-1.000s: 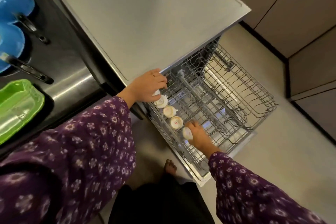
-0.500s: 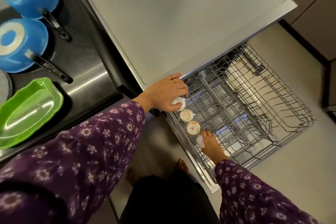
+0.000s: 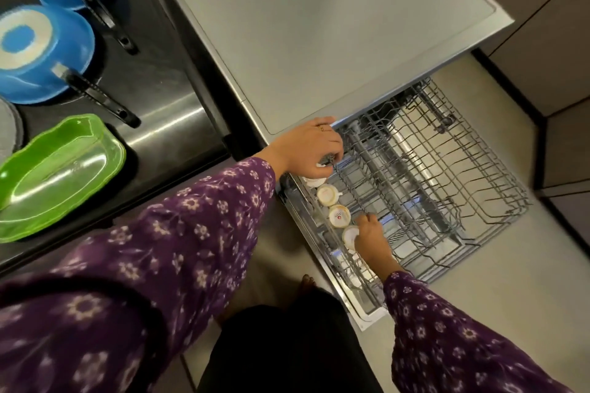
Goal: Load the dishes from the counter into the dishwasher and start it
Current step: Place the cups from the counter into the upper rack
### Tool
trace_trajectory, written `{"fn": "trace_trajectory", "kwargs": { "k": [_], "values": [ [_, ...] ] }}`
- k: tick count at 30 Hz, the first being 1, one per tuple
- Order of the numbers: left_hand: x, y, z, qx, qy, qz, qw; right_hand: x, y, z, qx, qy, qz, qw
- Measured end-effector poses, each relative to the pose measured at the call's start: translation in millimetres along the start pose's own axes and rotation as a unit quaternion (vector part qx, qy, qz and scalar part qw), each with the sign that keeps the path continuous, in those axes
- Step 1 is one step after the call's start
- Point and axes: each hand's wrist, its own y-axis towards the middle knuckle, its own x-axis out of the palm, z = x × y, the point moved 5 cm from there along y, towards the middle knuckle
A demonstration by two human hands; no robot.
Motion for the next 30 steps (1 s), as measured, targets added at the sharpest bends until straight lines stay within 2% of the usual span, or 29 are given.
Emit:
{"fn": "trace_trajectory", "kwargs": {
  "k": [2, 4, 6, 8, 10, 13, 16, 21, 26, 30],
  "values": [
    [-8, 2, 3, -0.017, -0.052, -0.014, 0.998, -18, -12, -21, -0.029, 0.046, 0.07, 0.996],
    [-17, 1, 7, -0.067, -0.164, -0.012, 0.984, -33, -26, -47, -0.056, 0.089, 0.134, 0.985],
    [-29, -16, 13, -0.143, -0.269, 0.038, 0.952, -44, -43, -86, -0.106, 0.11, 0.178, 0.972],
    [-42, -55, 19, -0.192, -0.319, 0.113, 0.921, -46, -59, -131, -0.185, 0.123, 0.194, 0.955],
    [-59, -119, 21, -0.21, -0.313, 0.192, 0.906, -42, -76, -189, -0.274, 0.124, 0.186, 0.936],
    [-77, -235, 13, -0.255, -0.278, 0.262, 0.888, -29, -99, -280, -0.351, 0.134, 0.155, 0.914],
    [-90, -372, 9, -0.339, -0.24, 0.332, 0.847, -6, -125, -380, -0.443, 0.114, 0.094, 0.884],
    [-94, -574, 22, -0.483, -0.127, 0.36, 0.788, 22, -174, -531, -0.542, 0.137, 0.037, 0.828],
    [-95, -724, 56, -0.583, -0.062, 0.445, 0.676, 66, -224, -658, -0.633, 0.112, 0.006, 0.766],
    [-95, -801, 80, -0.632, -0.036, 0.494, 0.596, 108, -261, -738, -0.686, 0.086, -0.023, 0.722]
  ]
}}
